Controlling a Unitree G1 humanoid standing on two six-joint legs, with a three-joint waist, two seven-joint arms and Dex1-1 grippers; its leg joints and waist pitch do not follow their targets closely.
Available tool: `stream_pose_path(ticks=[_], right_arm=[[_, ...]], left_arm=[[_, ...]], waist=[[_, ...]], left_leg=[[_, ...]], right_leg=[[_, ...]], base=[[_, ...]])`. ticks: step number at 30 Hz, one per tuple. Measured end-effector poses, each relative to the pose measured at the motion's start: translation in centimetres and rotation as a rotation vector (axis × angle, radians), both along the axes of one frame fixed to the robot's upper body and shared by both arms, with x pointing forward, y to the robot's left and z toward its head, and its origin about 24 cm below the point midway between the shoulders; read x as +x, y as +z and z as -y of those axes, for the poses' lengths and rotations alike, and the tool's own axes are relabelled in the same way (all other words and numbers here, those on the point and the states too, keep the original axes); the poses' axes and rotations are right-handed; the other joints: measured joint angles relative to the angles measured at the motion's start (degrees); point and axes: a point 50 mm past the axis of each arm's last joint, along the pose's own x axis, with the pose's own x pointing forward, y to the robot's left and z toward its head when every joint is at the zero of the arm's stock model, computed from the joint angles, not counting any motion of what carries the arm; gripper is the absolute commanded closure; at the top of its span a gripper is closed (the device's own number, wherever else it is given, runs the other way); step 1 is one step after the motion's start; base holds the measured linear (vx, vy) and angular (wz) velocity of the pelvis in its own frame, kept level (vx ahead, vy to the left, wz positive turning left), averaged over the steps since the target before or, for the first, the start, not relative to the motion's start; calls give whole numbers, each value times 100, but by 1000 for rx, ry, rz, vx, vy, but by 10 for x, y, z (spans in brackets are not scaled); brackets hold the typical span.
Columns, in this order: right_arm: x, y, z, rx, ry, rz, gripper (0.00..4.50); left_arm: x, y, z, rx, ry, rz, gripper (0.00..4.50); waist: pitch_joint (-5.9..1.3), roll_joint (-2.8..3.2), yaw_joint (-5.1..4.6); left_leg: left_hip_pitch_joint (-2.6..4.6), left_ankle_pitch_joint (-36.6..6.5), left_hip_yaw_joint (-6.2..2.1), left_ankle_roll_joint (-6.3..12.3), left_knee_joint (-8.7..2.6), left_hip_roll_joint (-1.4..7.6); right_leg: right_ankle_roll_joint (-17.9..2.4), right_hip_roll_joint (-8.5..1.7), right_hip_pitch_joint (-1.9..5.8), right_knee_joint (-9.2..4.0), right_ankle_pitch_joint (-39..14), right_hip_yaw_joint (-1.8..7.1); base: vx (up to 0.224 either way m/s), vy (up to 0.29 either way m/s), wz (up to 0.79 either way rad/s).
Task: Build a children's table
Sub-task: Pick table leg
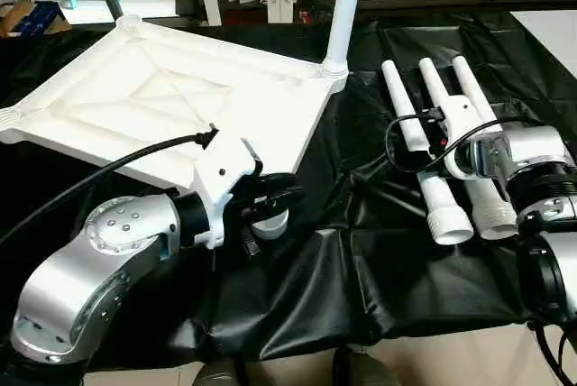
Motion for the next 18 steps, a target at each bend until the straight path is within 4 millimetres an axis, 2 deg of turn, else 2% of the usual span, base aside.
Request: stream_pose_path(ticks=[16,18], right_arm=[[0,4,12,-16,-27,22,271],[0,4,13,-16,-29,23,272]], left_arm=[[6,3,1,6,22,36,350],[6,4,1,8,24,41,350]], waist=[[-1,2,11],[-1,2,14]], left_leg=[[-5,0,1,1,14,1],[-4,0,1,1,20,1]], right_leg=[[-1,-2,0,16,1,-3],[-1,-3,0,25,0,-3]], base=[[0,0,0],[0,0,0]])
